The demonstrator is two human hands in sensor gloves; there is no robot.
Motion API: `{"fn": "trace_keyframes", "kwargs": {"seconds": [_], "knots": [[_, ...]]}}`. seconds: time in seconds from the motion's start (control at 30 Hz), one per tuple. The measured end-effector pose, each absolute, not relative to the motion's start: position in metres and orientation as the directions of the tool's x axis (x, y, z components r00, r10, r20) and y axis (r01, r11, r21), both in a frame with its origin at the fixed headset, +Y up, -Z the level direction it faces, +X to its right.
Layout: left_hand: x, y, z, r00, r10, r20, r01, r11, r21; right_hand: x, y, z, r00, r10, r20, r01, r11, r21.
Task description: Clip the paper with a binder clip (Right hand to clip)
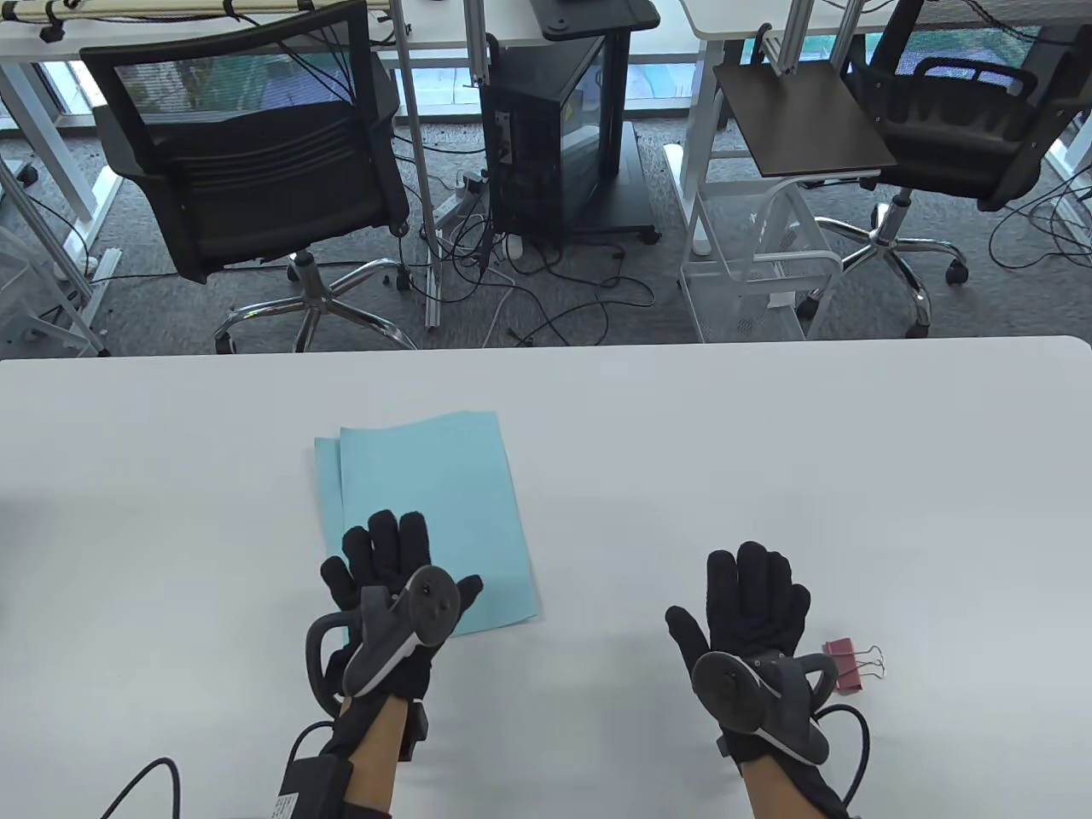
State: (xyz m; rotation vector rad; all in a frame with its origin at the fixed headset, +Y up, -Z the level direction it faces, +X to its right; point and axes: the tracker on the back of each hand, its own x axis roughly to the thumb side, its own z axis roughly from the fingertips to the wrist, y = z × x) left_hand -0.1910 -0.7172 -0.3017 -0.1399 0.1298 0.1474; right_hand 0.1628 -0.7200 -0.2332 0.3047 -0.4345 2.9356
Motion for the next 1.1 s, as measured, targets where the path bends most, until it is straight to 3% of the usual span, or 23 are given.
{"fn": "trace_keyframes", "kwargs": {"seconds": [0.13,0.4,0.5,0.6,0.9,1.1], "knots": [[-0.218,-0.733,-0.321,0.928,0.165,-0.333,-0.227,0.961,-0.157,0.163,-0.721,-0.234,-0.966,0.131,0.222,-0.187,-0.949,-0.254],[-0.252,-0.765,-0.34,0.719,0.081,-0.691,-0.39,0.869,-0.304,0.165,-0.725,-0.237,-0.966,0.151,0.21,-0.197,-0.956,-0.22],[-0.256,-0.774,-0.343,0.679,0.046,-0.732,-0.454,0.81,-0.371,0.165,-0.725,-0.237,-0.966,0.156,0.208,-0.201,-0.956,-0.214],[-0.251,-0.773,-0.347,0.721,-0.113,-0.684,-0.293,0.844,-0.449,0.164,-0.726,-0.238,-0.966,0.152,0.207,-0.196,-0.958,-0.208],[-0.235,-0.76,-0.347,0.733,-0.17,-0.659,-0.192,0.877,-0.44,0.167,-0.725,-0.237,-0.969,0.162,0.185,-0.199,-0.959,-0.201],[-0.233,-0.759,-0.344,0.732,-0.119,-0.671,-0.224,0.888,-0.401,0.167,-0.726,-0.236,-0.969,0.163,0.186,-0.199,-0.96,-0.196]]}}
